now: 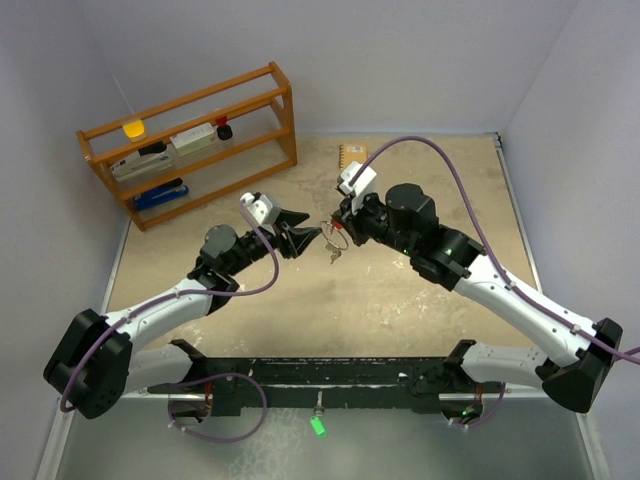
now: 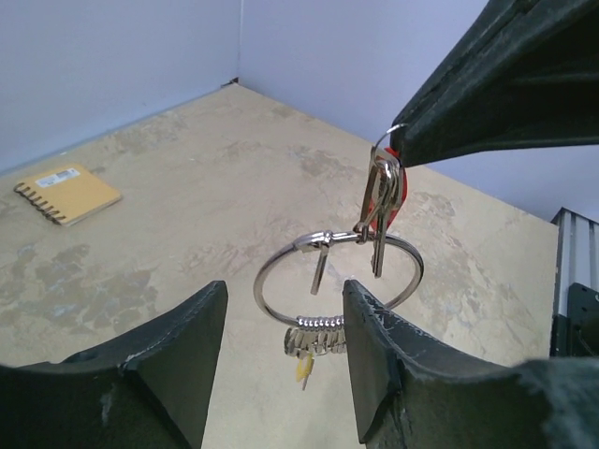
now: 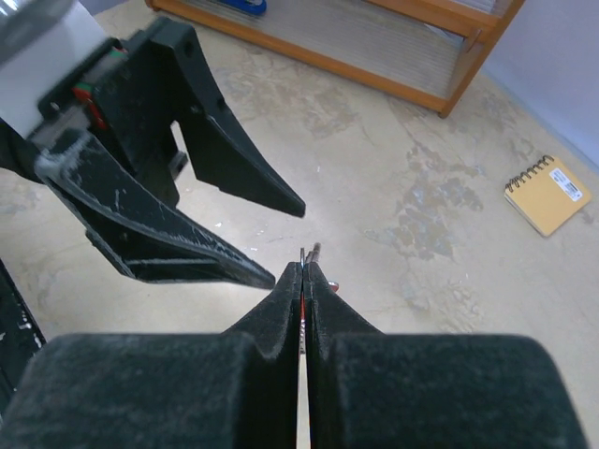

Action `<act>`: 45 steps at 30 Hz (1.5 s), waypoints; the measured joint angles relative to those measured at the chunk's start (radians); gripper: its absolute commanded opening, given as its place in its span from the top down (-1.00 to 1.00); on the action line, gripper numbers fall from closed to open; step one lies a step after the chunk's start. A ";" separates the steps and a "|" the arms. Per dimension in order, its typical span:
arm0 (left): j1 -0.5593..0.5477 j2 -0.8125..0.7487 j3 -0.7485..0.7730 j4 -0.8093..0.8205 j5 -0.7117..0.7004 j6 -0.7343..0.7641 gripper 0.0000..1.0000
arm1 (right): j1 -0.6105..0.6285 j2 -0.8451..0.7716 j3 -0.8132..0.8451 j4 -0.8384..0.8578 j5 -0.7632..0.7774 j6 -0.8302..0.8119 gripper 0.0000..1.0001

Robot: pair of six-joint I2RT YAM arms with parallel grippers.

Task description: Remove the keys from the keyring

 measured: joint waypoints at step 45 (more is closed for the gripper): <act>-0.084 0.040 0.172 -0.241 -0.186 0.248 1.00 | 0.007 -0.022 -0.016 0.023 -0.003 0.018 0.50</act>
